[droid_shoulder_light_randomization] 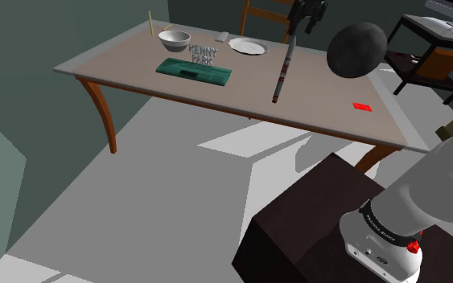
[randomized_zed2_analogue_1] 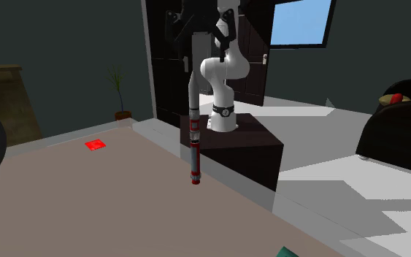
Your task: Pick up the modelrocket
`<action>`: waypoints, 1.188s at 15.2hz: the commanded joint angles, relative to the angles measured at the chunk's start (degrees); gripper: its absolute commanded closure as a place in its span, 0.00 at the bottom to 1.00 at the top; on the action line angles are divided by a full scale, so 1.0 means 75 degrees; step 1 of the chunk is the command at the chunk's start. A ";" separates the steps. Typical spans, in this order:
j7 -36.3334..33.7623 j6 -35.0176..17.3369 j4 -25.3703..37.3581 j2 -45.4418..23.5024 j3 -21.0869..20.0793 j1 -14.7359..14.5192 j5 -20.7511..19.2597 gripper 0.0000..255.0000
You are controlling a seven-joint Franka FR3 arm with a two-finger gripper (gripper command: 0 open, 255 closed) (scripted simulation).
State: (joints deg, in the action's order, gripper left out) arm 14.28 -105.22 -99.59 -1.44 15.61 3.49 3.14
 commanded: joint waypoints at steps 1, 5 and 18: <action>0.0155 0.0048 0.0621 -0.0609 0.0092 0.0107 0.0178 0.00; 0.0213 -0.0232 0.0541 -0.0823 0.0102 0.0146 0.0247 0.00; 0.0239 -0.0697 0.0100 -0.0848 0.0093 0.0137 0.0266 1.00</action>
State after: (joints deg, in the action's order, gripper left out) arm 16.07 -110.46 -98.80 -7.78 16.33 4.52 5.11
